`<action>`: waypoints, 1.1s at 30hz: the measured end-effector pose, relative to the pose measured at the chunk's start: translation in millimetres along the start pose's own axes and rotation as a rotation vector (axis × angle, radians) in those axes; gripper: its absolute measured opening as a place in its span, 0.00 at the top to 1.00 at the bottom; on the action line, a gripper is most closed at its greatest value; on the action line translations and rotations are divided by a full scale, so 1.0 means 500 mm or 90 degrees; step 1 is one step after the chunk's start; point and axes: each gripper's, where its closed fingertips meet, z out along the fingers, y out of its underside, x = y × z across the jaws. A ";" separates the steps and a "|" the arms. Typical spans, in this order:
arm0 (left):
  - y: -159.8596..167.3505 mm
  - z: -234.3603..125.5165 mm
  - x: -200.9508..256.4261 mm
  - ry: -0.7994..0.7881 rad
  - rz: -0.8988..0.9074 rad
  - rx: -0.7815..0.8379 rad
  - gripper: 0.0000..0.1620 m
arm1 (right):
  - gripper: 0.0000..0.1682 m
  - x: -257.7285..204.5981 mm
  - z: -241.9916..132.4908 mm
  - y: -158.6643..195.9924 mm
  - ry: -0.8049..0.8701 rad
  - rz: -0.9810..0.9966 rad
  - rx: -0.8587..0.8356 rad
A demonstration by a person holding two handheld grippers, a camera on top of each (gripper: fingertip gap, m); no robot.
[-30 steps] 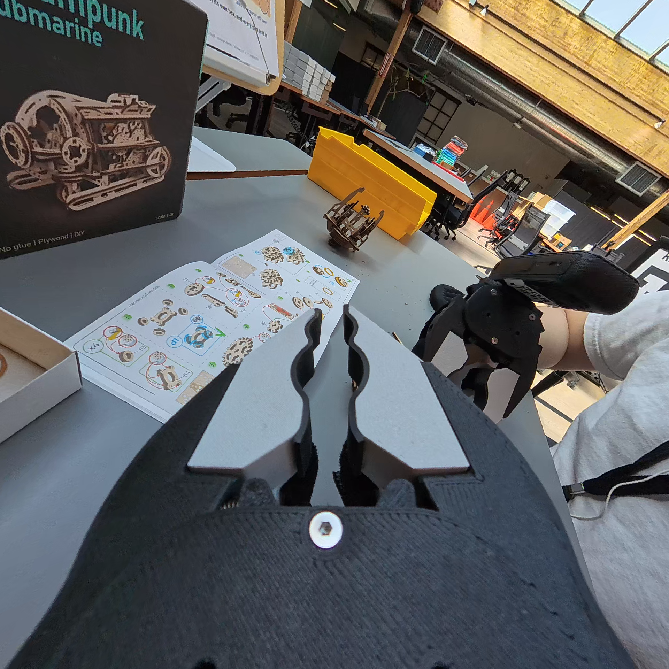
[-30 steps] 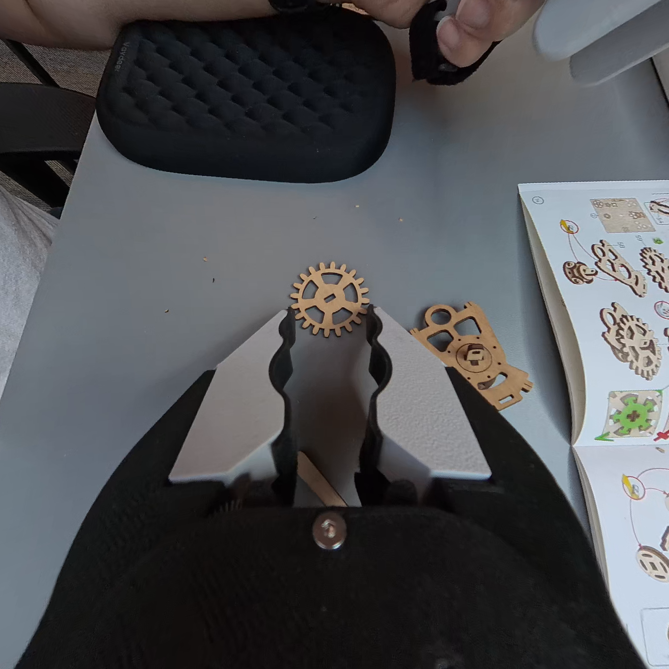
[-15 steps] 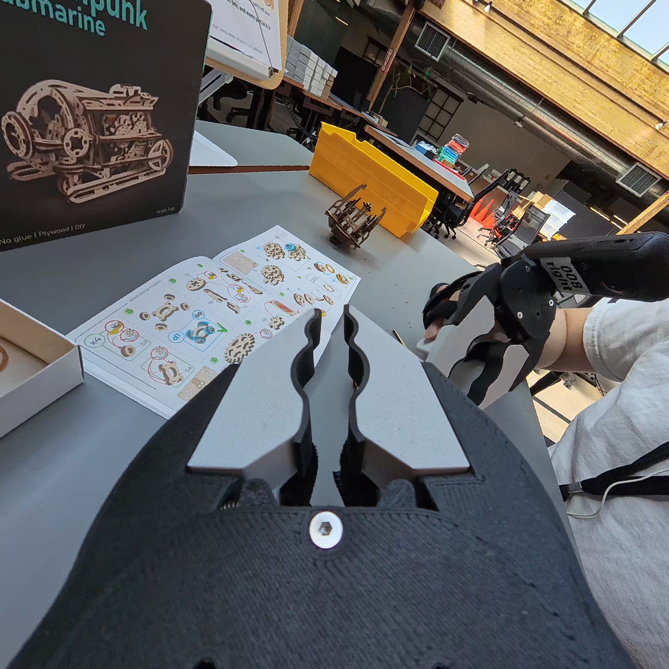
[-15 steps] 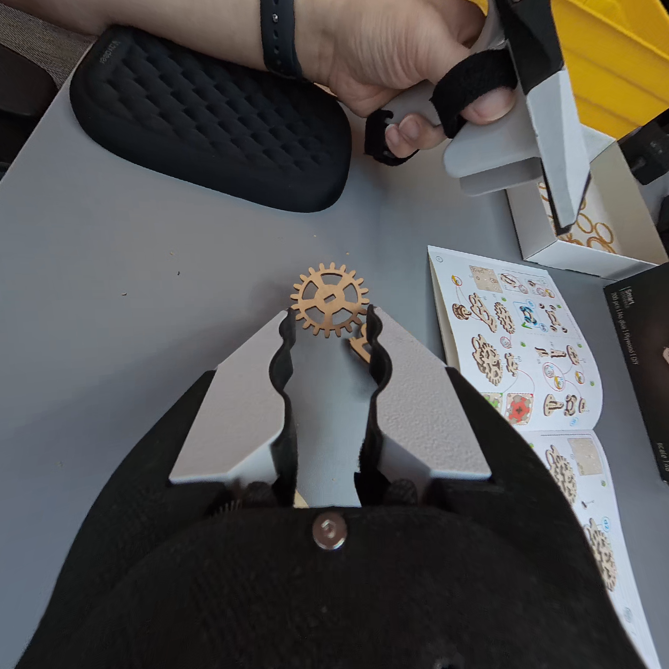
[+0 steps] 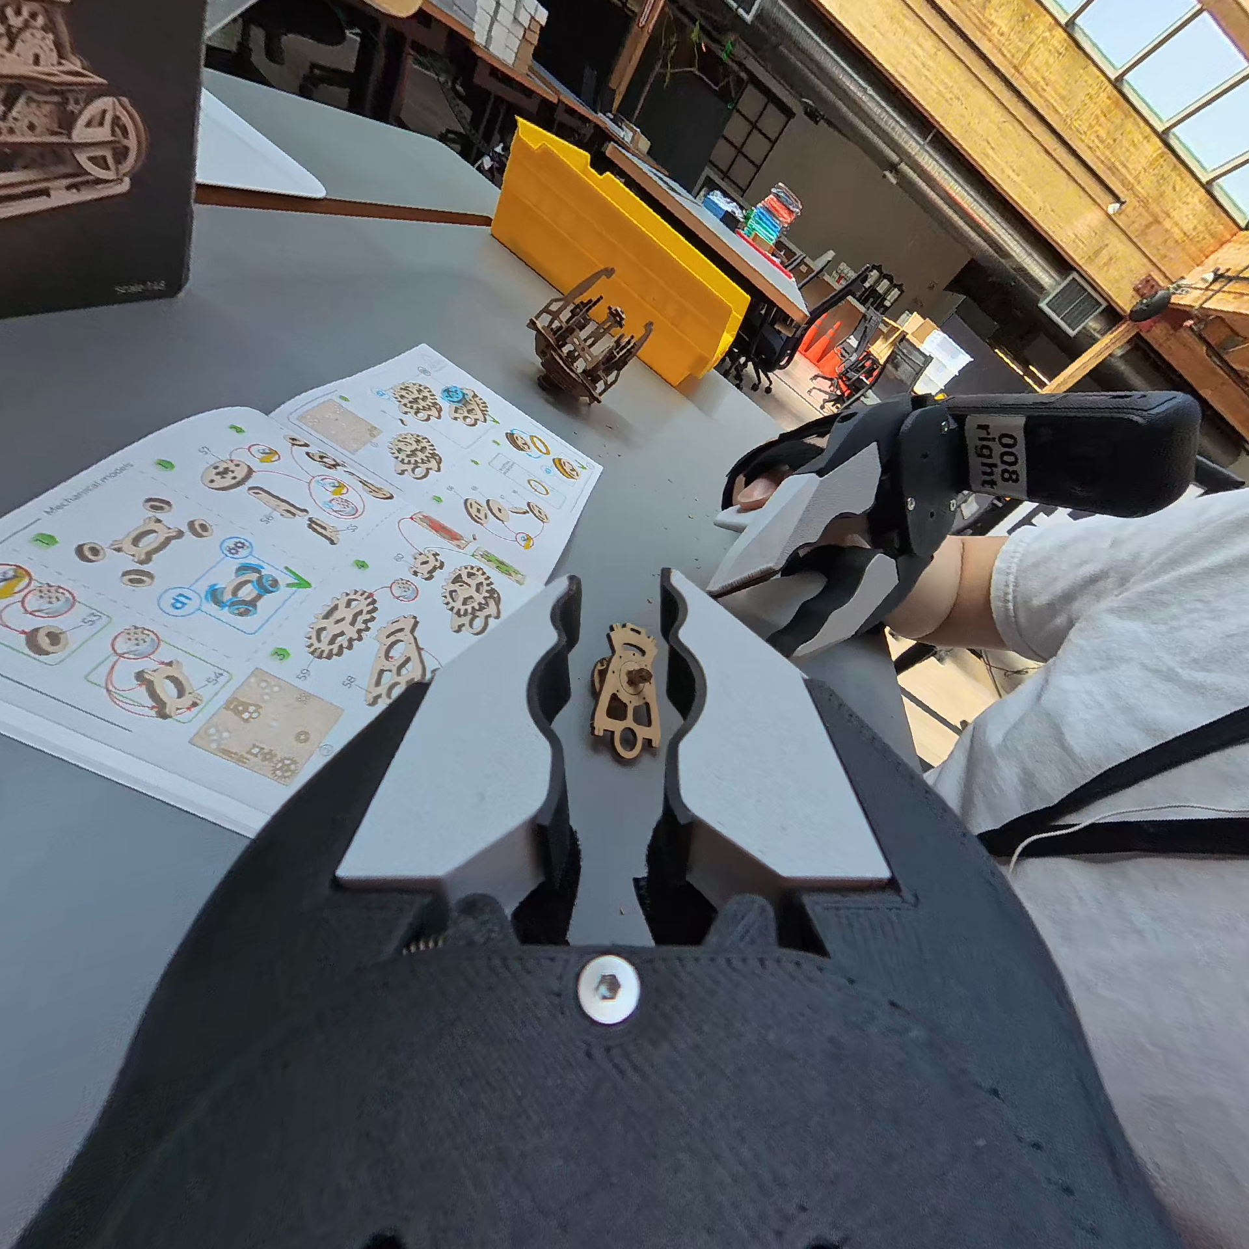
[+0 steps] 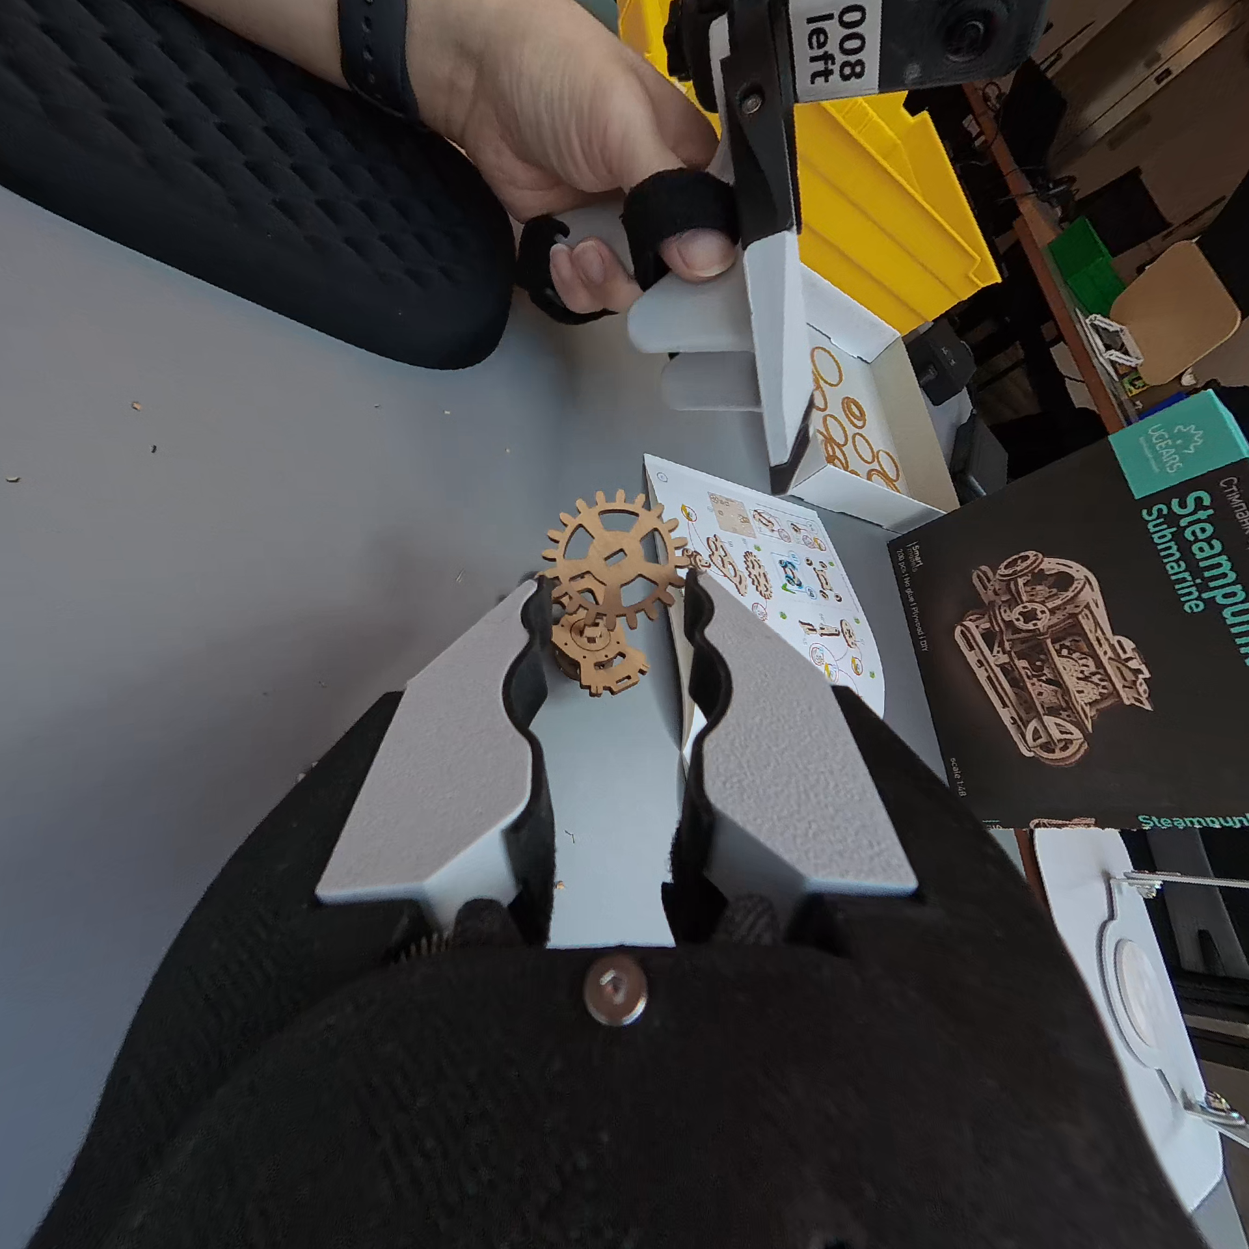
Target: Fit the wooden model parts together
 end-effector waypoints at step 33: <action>0.044 0.025 0.047 0.123 -0.172 -0.073 1.00 | 0.69 0.042 -0.009 -0.016 0.080 0.060 0.060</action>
